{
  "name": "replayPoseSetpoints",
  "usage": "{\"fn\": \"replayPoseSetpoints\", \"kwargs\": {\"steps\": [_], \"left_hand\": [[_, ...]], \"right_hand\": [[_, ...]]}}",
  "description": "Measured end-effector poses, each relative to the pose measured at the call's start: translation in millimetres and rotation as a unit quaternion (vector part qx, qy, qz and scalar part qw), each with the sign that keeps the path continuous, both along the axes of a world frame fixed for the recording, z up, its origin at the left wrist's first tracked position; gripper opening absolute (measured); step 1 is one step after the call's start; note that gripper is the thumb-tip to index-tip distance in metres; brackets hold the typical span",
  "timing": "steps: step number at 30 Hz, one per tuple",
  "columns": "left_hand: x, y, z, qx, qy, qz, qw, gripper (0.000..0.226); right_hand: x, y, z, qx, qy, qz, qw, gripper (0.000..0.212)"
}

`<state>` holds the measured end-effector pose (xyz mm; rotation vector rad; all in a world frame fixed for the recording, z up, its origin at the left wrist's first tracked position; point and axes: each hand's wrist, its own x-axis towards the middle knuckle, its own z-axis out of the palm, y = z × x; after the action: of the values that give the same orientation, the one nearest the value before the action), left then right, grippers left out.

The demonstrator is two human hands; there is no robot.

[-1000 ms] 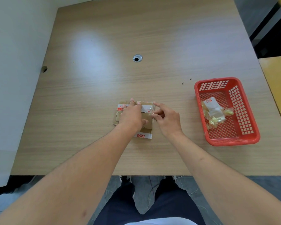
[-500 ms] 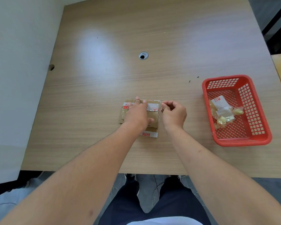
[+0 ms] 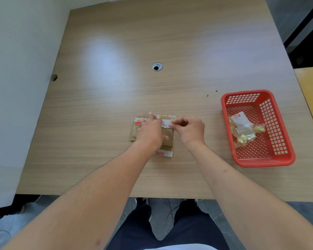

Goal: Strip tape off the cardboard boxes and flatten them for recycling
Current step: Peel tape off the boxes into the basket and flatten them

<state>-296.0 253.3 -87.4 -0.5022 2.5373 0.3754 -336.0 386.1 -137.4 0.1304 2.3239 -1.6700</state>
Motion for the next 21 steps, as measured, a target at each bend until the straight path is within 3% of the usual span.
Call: {"fn": "replayPoseSetpoints", "kwargs": {"steps": [5,11,16,21], "left_hand": [[0,0,0,0.008,-0.005,0.003,1.000,0.087],[-1,0,0,0.009,-0.003,0.000,1.000,0.087],[1,0,0,0.020,0.001,0.006,1.000,0.088],[1,0,0,0.019,0.001,0.004,1.000,0.087]], "right_hand": [[-7,3,0,0.011,-0.006,0.037,0.999,0.035],[-17,-3,0,0.118,0.016,0.050,0.992,0.015],[-8,-13,7,0.251,0.149,0.147,0.945,0.016],[-11,-8,0,0.165,0.118,0.111,0.973,0.016]]}}
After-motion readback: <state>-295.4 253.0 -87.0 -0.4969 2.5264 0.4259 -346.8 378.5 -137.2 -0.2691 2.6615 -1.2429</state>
